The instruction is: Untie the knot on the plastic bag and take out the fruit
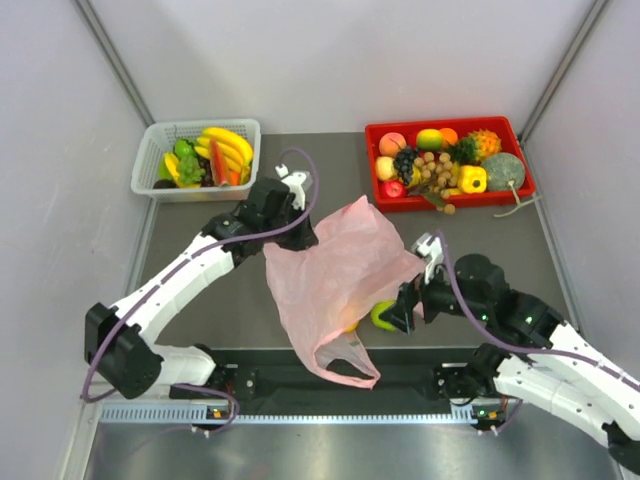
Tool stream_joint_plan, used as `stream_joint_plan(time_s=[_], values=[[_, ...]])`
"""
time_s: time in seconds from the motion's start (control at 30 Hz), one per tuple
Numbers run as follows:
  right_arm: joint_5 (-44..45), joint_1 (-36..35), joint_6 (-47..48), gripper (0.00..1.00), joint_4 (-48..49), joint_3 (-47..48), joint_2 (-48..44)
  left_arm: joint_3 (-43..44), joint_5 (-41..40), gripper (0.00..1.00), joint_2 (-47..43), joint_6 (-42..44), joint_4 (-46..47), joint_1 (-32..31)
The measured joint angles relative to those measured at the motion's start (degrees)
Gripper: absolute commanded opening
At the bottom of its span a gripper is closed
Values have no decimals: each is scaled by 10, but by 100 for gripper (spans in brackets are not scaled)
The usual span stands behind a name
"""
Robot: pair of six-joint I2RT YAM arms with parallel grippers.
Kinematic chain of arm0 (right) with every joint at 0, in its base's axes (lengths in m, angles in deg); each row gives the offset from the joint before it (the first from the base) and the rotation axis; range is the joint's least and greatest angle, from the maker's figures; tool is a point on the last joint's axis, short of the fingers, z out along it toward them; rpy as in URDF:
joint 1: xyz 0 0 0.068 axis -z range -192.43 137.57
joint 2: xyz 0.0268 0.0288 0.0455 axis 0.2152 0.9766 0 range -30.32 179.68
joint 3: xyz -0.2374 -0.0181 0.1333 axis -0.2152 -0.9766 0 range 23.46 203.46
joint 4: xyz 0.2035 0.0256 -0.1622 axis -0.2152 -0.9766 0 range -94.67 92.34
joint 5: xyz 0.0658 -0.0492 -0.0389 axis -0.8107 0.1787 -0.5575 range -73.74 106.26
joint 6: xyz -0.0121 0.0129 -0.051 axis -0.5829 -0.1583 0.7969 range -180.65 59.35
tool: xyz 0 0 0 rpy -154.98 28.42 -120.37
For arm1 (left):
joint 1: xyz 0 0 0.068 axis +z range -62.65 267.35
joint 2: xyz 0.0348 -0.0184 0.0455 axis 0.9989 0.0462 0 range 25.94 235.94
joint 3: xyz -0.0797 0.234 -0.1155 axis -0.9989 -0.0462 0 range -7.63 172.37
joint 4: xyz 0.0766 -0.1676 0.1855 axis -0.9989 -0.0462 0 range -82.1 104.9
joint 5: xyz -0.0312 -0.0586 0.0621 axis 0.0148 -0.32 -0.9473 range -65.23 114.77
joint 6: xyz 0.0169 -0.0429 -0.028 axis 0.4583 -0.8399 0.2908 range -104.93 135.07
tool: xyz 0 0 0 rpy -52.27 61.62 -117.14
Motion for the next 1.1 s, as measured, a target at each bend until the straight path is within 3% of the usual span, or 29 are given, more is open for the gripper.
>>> stream_joint_plan(time_s=[0.17, 0.3, 0.47, 0.57, 0.87, 1.1], values=[[45, -133, -20, 100, 0, -16, 41, -59, -29, 0, 42, -2, 22, 0], [148, -216, -45, 100, 1, -16, 104, -72, -57, 0, 81, -2, 39, 2], [301, -236, -98, 100, -26, -16, 168, -72, -83, 0, 130, -2, 74, 10], [345, -237, -136, 100, -44, -16, 184, -72, -90, 0, 169, -1, 87, 13], [284, -293, -197, 100, -80, -22, 163, -104, -91, 0, 193, -2, 113, 14], [281, -311, -249, 100, -137, -44, 212, -107, -90, 0, 193, -4, 126, 14]])
